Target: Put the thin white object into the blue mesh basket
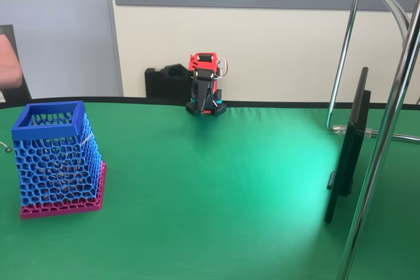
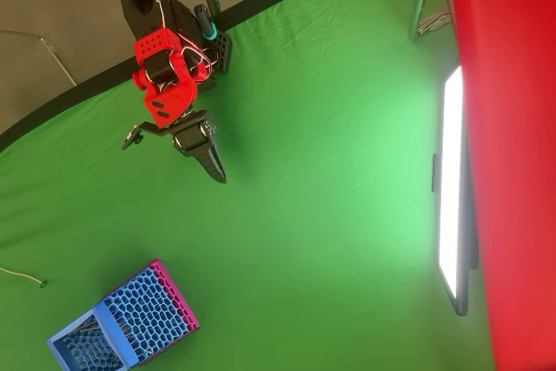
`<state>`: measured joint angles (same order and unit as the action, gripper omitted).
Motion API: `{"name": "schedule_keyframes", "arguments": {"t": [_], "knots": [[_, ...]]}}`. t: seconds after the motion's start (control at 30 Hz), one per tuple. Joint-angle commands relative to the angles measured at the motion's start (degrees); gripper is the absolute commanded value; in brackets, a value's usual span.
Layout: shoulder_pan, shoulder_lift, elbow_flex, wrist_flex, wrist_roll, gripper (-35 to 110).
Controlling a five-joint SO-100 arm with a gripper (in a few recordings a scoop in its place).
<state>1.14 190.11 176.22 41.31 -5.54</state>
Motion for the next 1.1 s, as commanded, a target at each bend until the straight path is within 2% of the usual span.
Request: {"name": "schedule_keyframes", "arguments": {"t": [0.0,0.1,1.07], "knots": [[-0.5,0.4,0.4,3.7,0.5,1],[-1.0,0.4,0.4,7.6,0.7,1],[-1.5,0.4,0.4,8.3,-0.1,1]]}}
